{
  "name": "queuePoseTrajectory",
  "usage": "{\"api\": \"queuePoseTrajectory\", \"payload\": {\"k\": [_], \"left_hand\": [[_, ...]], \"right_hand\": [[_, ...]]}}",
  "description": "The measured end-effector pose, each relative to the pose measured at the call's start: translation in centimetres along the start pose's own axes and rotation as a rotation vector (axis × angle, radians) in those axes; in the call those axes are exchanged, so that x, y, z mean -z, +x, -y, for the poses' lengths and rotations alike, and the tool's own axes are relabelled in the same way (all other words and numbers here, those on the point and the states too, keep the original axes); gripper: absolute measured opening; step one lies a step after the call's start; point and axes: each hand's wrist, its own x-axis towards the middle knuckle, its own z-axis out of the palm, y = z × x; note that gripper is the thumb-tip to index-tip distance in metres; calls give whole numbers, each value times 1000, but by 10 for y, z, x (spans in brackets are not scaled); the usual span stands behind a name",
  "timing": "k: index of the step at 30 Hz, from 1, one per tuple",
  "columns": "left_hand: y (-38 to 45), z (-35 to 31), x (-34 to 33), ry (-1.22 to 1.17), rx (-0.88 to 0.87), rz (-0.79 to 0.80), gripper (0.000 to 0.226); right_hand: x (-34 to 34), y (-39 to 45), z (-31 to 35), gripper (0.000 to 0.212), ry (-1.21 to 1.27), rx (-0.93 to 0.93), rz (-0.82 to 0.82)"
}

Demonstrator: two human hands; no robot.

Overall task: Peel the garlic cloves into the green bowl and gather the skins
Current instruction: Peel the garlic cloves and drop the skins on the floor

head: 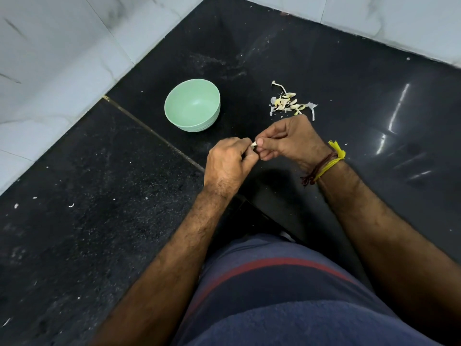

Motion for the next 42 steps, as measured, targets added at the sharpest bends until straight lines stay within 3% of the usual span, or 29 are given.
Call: {"api": "queuePoseTrajectory", "payload": {"k": [4, 7, 12, 15, 19, 22, 32, 42], "left_hand": [[0, 0, 2, -155, 16, 20, 13], [3, -4, 7, -442, 236, 59, 10], [13, -9, 11, -783, 607, 48, 15], [16, -11, 11, -837, 692, 29, 15], [16, -9, 9, -819, 672, 45, 9], [16, -8, 7, -780, 643, 78, 9], [20, -10, 7, -494, 492, 111, 9], [23, -11, 10, -249, 402, 142, 9]], "right_hand": [[11, 2, -1, 15, 58, -43, 141], [13, 4, -6, 24, 203, -54, 196], [-2, 3, -20, 13, 298, 58, 107], [-6, -1, -22, 16, 204, 177, 66], [-11, 0, -19, 17, 15, 289, -5], [-11, 3, -20, 11, 11, 239, -39], [-19, 0, -23, 12, 417, -90, -67], [-10, -1, -19, 11, 553, -241, 40]]}}
